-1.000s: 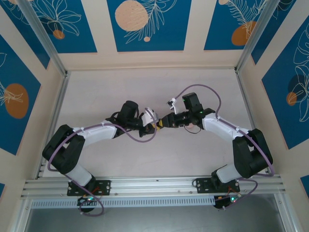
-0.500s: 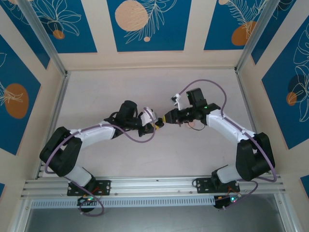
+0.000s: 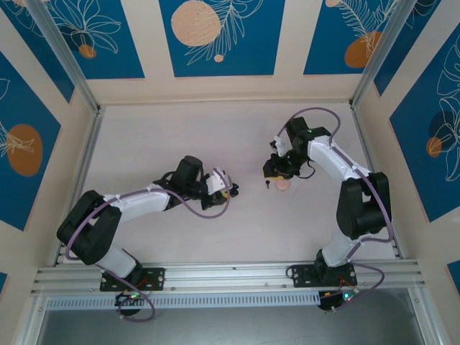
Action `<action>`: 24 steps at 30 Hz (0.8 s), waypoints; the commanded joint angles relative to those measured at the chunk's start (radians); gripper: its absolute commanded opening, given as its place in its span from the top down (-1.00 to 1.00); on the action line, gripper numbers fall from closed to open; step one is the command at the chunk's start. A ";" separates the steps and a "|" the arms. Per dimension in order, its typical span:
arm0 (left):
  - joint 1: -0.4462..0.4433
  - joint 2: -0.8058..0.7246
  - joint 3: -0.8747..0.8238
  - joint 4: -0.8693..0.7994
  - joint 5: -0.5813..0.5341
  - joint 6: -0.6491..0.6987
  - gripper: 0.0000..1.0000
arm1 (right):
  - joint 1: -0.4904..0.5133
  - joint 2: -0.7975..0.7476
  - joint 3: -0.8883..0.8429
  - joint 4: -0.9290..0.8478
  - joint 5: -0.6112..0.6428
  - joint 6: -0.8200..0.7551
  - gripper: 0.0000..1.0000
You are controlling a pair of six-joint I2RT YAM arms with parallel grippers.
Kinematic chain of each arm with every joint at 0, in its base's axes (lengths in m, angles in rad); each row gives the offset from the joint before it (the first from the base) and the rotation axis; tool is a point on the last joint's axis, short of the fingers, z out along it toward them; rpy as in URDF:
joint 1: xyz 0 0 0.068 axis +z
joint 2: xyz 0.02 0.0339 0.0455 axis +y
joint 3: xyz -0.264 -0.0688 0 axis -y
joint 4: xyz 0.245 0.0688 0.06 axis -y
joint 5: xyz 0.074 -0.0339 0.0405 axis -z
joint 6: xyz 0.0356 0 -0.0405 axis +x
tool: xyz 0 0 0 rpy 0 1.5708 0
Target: Insert wireless bluetooth earbuds into charging case
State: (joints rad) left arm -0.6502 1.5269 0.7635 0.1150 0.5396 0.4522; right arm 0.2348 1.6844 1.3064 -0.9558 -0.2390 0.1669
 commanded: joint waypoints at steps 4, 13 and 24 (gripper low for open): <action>0.003 -0.021 -0.007 -0.026 -0.001 0.037 0.80 | -0.014 0.132 0.109 -0.118 0.089 -0.039 0.28; 0.003 -0.015 -0.008 -0.014 -0.012 0.028 0.80 | 0.024 0.280 0.206 -0.145 0.140 -0.046 0.22; 0.003 -0.020 -0.006 -0.016 -0.010 0.023 0.80 | 0.062 0.381 0.272 -0.166 0.209 -0.058 0.23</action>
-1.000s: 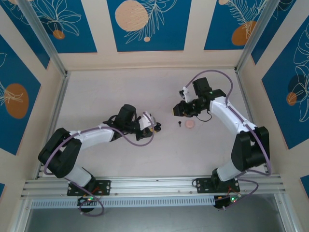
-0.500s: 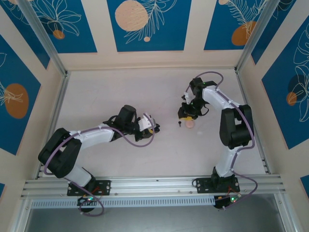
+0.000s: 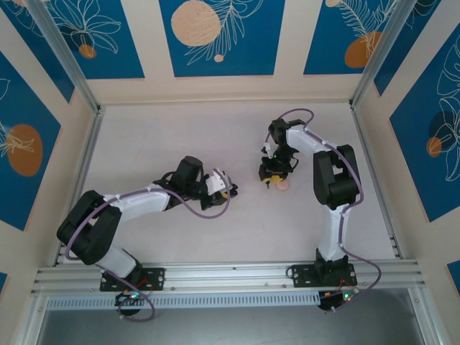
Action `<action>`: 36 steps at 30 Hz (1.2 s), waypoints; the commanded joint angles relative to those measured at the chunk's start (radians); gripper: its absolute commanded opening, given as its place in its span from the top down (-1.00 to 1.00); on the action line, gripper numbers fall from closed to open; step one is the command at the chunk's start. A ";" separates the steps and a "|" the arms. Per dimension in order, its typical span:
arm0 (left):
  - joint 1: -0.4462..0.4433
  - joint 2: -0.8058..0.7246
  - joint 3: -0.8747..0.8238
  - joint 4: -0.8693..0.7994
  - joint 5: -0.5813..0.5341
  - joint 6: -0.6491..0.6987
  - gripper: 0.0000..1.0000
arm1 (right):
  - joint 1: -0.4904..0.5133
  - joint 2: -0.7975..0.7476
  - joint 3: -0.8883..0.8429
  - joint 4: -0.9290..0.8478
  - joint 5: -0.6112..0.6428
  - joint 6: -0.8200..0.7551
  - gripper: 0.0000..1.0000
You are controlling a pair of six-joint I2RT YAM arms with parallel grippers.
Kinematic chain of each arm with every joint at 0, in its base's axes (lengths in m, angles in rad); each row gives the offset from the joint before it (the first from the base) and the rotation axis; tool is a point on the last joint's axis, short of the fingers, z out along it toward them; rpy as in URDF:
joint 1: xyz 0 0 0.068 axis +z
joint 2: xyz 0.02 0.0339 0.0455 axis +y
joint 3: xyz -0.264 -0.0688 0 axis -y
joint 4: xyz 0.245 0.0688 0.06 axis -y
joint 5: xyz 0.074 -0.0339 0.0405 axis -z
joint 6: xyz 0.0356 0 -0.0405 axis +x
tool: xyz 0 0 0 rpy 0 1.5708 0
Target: Insert wireless bluetooth earbuds into charging case
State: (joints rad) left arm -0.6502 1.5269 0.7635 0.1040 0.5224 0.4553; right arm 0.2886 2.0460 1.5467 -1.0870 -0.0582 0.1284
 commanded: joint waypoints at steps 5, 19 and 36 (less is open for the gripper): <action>0.003 -0.024 -0.004 -0.007 0.007 0.020 0.80 | 0.015 0.052 0.051 -0.039 0.056 -0.026 0.24; 0.004 -0.025 0.003 -0.022 0.001 0.022 0.79 | 0.018 0.108 0.076 -0.019 0.063 -0.039 0.31; 0.003 -0.018 0.013 -0.032 0.001 0.023 0.79 | 0.030 0.137 0.066 -0.005 0.083 -0.029 0.53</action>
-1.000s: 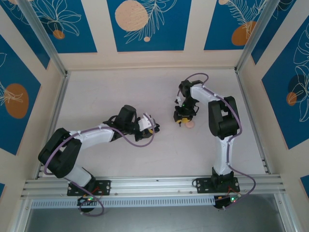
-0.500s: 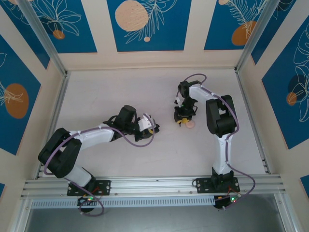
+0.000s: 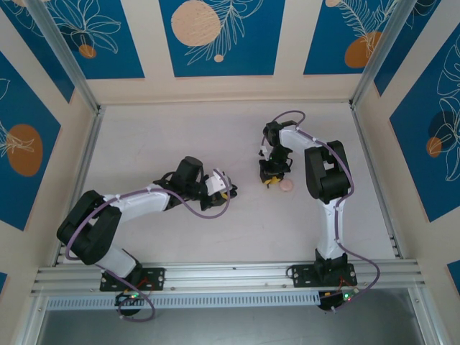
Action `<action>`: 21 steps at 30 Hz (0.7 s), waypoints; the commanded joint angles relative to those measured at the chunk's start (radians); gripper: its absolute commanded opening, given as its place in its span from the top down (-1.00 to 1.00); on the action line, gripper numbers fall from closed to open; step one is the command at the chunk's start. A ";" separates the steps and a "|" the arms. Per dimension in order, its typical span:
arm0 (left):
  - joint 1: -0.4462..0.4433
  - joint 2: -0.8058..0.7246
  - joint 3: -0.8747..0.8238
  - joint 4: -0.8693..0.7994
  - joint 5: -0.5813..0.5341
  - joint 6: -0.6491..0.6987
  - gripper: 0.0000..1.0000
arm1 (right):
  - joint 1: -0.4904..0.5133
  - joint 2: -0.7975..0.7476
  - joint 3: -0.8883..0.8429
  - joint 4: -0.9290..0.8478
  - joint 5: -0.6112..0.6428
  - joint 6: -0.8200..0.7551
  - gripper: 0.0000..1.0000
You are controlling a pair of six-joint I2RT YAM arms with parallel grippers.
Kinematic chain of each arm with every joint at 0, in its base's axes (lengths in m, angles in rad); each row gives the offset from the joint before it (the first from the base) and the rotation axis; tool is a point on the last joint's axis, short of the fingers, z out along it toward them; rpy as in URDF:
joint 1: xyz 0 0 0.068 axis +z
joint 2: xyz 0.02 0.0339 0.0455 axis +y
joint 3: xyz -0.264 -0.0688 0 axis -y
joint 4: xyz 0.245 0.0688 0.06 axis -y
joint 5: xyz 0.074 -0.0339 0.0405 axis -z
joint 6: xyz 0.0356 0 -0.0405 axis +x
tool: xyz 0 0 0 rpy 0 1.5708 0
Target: Insert wireless bluetooth earbuds into charging case
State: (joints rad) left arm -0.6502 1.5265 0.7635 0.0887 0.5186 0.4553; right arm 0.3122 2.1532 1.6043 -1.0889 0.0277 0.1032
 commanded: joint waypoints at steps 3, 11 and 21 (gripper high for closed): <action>0.004 -0.016 0.013 -0.016 0.006 0.024 0.79 | 0.008 0.020 -0.003 0.008 -0.006 -0.001 0.56; 0.003 -0.004 0.019 -0.007 0.001 0.010 0.79 | 0.006 -0.064 -0.074 0.084 -0.037 0.031 0.58; 0.002 0.036 0.016 0.096 0.045 -0.060 0.79 | 0.002 -0.270 -0.286 0.351 -0.139 0.169 0.60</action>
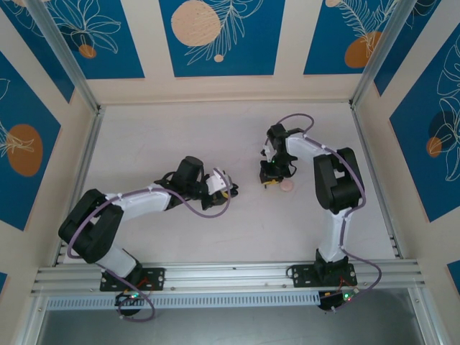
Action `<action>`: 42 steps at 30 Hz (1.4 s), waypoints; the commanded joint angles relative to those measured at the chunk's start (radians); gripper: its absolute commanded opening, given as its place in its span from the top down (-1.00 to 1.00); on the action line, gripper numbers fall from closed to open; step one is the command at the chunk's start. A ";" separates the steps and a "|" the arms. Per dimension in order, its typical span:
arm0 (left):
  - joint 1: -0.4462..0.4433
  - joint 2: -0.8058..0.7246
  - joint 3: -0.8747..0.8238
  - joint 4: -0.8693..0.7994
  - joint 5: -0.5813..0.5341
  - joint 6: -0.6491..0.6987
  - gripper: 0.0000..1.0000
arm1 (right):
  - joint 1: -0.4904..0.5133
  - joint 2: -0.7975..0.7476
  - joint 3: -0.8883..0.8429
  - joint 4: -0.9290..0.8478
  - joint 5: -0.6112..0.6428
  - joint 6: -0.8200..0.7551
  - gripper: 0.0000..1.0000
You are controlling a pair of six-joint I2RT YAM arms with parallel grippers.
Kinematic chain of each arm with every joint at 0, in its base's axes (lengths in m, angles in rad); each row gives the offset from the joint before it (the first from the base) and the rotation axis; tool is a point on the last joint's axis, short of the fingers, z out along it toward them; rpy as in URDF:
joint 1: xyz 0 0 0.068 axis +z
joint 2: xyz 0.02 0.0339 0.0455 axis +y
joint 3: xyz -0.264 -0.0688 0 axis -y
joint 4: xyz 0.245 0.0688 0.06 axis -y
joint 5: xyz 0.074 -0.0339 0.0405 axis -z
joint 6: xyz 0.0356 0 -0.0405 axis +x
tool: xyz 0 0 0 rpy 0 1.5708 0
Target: Insert wireless bluetooth earbuds into charging case
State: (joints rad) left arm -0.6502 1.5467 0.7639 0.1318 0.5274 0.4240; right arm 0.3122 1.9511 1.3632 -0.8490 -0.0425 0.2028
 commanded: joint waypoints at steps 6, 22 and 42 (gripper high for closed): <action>0.002 0.026 0.014 0.090 0.022 -0.065 0.80 | 0.002 -0.152 -0.174 0.270 -0.121 0.144 0.62; 0.003 0.060 0.001 0.187 -0.049 -0.166 0.80 | 0.034 -0.325 -0.442 0.609 -0.186 0.313 0.64; 0.002 0.120 -0.017 0.315 -0.068 -0.265 0.80 | 0.140 -0.551 -0.677 0.861 -0.154 0.417 0.65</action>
State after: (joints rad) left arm -0.6502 1.6482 0.7586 0.3931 0.4541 0.1883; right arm 0.4313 1.4403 0.7059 -0.0326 -0.2008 0.6010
